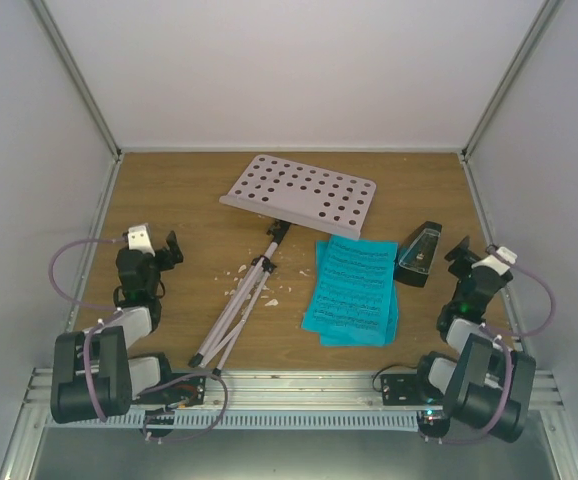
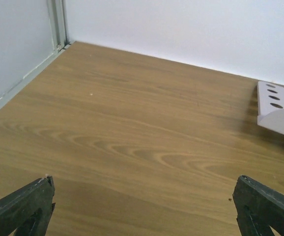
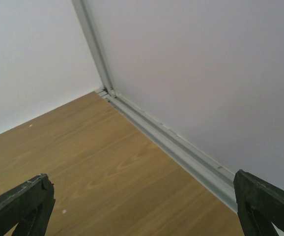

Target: Pack up the instrument practice props

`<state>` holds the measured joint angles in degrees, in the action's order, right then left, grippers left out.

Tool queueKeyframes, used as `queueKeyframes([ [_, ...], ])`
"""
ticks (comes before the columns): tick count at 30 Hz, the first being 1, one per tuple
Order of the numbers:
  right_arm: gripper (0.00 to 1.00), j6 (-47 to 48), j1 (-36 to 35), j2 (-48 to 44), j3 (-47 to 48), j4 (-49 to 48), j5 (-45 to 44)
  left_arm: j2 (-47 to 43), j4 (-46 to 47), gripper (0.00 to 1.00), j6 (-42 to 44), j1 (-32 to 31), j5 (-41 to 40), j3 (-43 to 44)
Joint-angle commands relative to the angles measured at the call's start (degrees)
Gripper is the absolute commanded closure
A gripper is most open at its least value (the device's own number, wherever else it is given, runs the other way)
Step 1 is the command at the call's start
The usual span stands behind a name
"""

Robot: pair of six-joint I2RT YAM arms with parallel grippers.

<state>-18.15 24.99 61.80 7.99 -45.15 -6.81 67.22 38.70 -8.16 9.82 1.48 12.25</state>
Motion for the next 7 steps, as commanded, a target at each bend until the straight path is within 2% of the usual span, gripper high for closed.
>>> queueKeyframes([
  [1, 0.0, 3.8, -3.4, 5.0, 0.4, -12.1, -2.6, 2.7, 10.4, 0.01, 1.6, -0.5, 1.2, 0.9],
  [7, 0.0, 4.8, -5.3, 9.6, 2.0, -13.4, -3.4, 5.2, 11.3, 0.01, 0.7, -0.9, 1.1, 1.6],
])
